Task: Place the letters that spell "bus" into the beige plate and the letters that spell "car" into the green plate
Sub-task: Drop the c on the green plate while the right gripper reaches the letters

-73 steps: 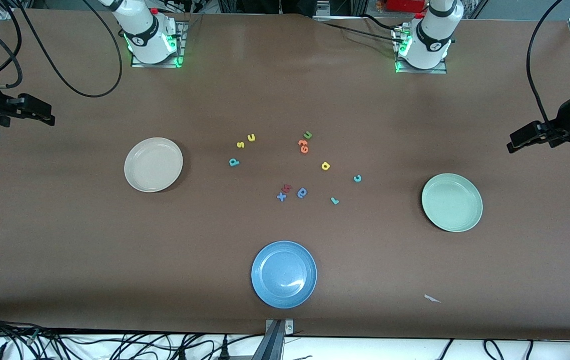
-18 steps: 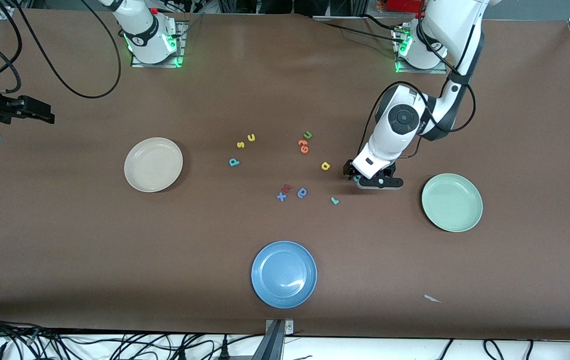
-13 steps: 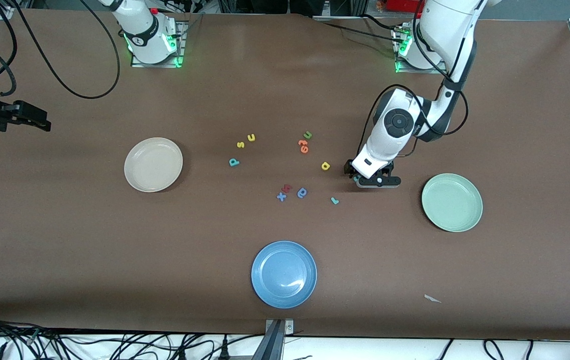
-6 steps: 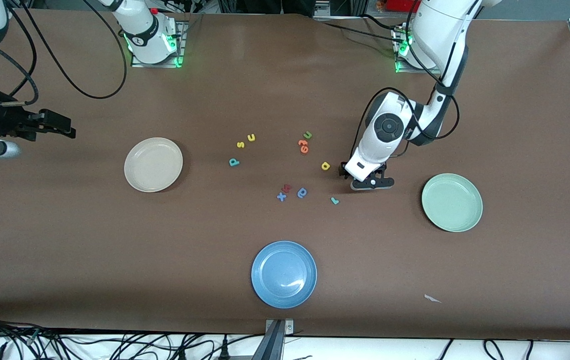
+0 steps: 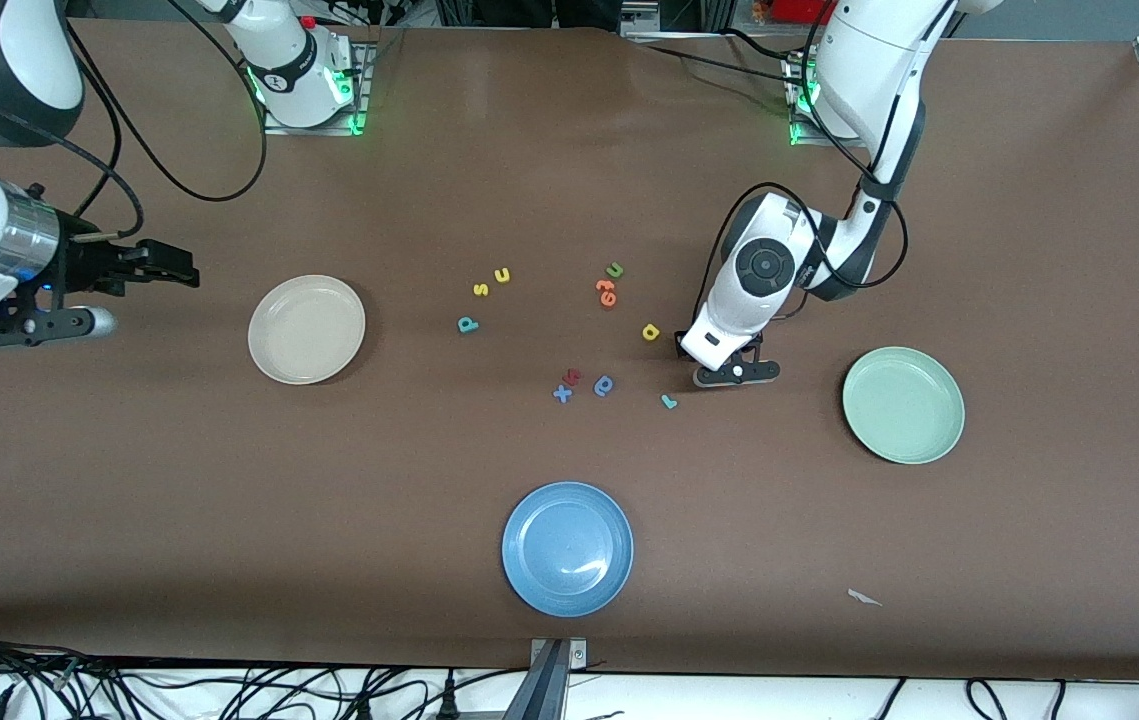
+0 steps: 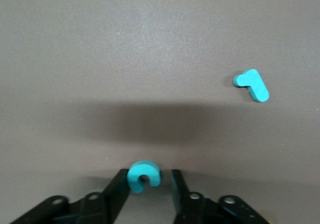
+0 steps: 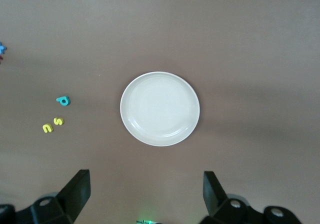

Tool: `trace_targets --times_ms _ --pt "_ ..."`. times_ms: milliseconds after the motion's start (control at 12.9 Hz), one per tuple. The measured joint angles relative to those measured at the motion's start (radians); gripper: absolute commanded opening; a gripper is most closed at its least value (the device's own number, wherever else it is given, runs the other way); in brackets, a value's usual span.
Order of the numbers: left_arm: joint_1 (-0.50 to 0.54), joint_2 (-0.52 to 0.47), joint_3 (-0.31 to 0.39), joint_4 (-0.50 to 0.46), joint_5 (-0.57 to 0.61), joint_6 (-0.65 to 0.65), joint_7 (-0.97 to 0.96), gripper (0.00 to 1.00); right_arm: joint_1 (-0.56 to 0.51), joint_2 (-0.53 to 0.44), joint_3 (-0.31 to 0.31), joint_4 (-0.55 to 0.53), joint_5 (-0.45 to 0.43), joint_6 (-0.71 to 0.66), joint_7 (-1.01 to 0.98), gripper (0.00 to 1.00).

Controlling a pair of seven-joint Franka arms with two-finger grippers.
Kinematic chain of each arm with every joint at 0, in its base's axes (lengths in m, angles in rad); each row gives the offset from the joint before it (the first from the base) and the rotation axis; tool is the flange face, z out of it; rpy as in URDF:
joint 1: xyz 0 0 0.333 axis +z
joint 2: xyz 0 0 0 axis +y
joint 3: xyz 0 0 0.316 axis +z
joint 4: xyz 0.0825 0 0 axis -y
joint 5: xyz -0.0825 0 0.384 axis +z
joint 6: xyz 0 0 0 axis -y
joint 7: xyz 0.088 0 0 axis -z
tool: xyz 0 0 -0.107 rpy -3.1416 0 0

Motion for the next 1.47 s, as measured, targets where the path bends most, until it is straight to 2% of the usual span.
trace_targets --times_ms 155,310,465,620,852,1085,1317,1395,1472 --pt "-0.001 -0.002 -0.001 0.003 0.000 -0.004 -0.001 0.22 0.001 0.002 0.009 -0.007 0.000 -0.003 0.000 1.00" --pt "-0.001 -0.003 0.000 0.006 0.001 -0.014 -0.001 0.19 0.000 0.010 0.010 -0.021 0.000 0.011 0.000 1.00" --pt "0.003 -0.002 0.010 0.048 0.002 -0.135 0.005 0.19 -0.001 0.017 0.038 -0.062 0.001 0.085 0.001 1.00" --pt "0.024 -0.003 0.024 0.151 0.009 -0.318 0.050 0.19 0.003 0.024 0.081 -0.110 0.001 0.150 0.030 1.00" --pt "0.118 -0.010 0.032 0.247 0.018 -0.448 0.247 0.19 0.004 0.049 0.156 -0.148 0.001 0.216 0.143 1.00" --pt "0.247 -0.016 0.034 0.256 0.064 -0.453 0.488 0.20 0.022 0.110 0.224 -0.161 -0.015 0.312 0.296 1.00" --pt "0.331 -0.016 0.034 0.258 0.144 -0.453 0.643 0.22 0.088 0.177 0.247 -0.165 -0.067 0.379 0.421 1.00" --pt "0.348 -0.014 0.033 0.258 0.179 -0.452 0.676 0.35 0.102 0.194 0.248 -0.164 -0.098 0.386 0.435 1.00" --pt "0.360 -0.010 0.033 0.258 0.216 -0.449 0.706 0.72 0.109 0.209 0.248 -0.164 -0.131 0.390 0.439 1.00"
